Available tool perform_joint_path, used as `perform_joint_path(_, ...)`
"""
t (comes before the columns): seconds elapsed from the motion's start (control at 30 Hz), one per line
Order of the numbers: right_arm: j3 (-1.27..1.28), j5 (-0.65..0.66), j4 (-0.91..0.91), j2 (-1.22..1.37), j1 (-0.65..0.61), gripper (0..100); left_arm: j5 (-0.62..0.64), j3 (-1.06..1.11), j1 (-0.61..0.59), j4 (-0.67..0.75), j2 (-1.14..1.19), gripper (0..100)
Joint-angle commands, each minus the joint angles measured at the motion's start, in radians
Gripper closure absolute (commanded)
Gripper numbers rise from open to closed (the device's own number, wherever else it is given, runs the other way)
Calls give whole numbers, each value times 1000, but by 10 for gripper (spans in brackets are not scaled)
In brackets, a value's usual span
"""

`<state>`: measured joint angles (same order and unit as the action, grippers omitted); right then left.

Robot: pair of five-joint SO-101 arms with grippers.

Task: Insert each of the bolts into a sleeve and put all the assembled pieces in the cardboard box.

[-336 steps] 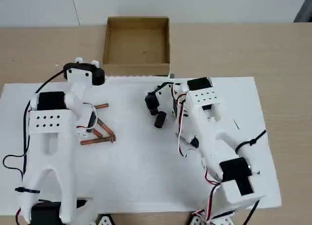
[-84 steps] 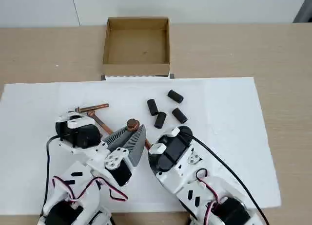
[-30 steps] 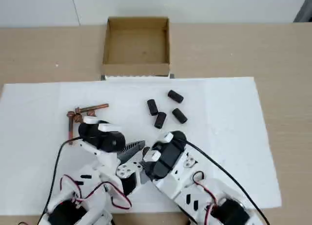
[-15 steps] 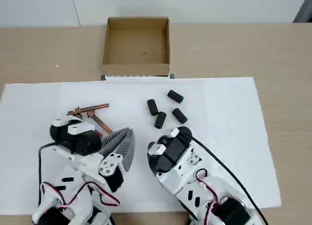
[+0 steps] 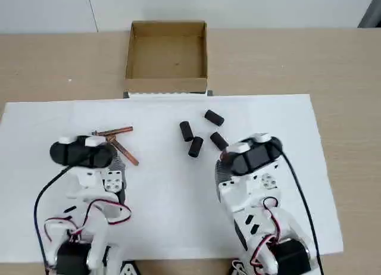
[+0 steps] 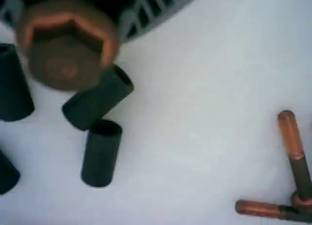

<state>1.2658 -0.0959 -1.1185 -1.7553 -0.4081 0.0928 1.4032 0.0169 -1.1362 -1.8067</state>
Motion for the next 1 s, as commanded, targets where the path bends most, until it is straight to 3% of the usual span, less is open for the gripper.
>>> perform_joint_path(0.0, -149, -31, 54, 91, 21, 996, -9, 77, -11, 5, -8, 994)
perform_joint_path(0.47, -1008, -17, 262, 1156, 21, 995, -6, 188, -17, 6, -9, 994)
perform_joint_path(0.77, -1419, 137, 372, 1666, 21, 995, -5, 206, -18, 5, -9, 994)
perform_joint_path(0.97, -1590, 362, 495, 1925, 21, 995, -5, 206, -18, 5, -9, 994)
